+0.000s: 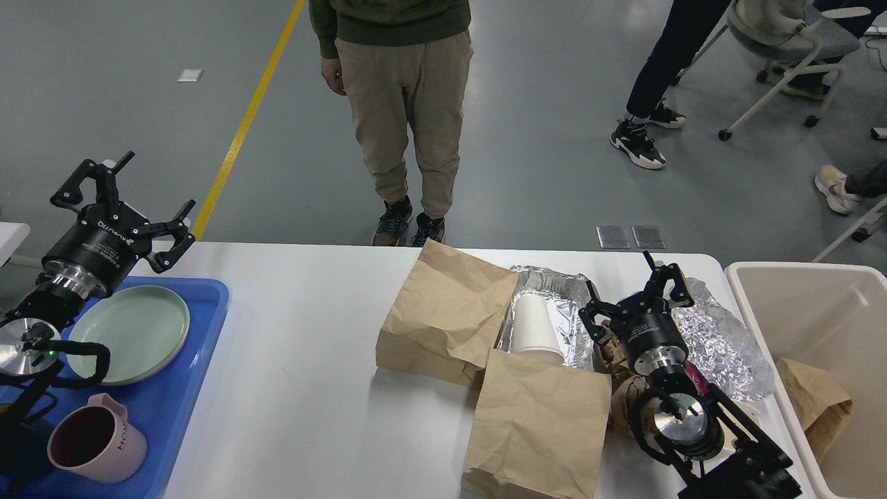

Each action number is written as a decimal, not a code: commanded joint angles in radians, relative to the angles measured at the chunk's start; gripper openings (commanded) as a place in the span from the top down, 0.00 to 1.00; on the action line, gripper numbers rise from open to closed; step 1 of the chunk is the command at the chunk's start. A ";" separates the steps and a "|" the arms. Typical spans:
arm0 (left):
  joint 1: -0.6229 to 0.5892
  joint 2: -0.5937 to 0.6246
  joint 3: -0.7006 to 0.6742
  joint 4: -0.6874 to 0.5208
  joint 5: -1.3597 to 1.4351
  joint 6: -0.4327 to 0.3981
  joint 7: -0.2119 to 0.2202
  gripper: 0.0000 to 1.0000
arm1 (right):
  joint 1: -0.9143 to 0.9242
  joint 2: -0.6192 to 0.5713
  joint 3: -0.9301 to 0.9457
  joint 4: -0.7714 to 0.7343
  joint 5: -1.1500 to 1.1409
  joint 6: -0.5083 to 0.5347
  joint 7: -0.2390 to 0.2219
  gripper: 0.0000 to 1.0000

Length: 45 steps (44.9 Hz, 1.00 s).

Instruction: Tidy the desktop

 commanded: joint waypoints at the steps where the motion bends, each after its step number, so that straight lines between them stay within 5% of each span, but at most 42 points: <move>1: 0.146 -0.108 -0.169 -0.130 0.085 0.044 -0.032 0.04 | -0.001 0.000 0.000 0.000 0.000 0.000 0.000 0.00; 9: 0.217 -0.259 -0.366 -0.086 0.202 0.002 -0.028 0.04 | -0.001 0.000 0.000 0.000 0.000 0.000 0.000 0.00; 24: 0.153 -0.306 -0.325 0.158 0.197 -0.184 -0.023 0.04 | -0.001 0.000 0.000 0.000 0.000 0.000 0.000 0.00; 45: 0.166 -0.323 -0.319 0.172 0.197 -0.229 -0.025 0.04 | -0.001 0.000 0.000 0.000 0.000 0.000 0.000 0.00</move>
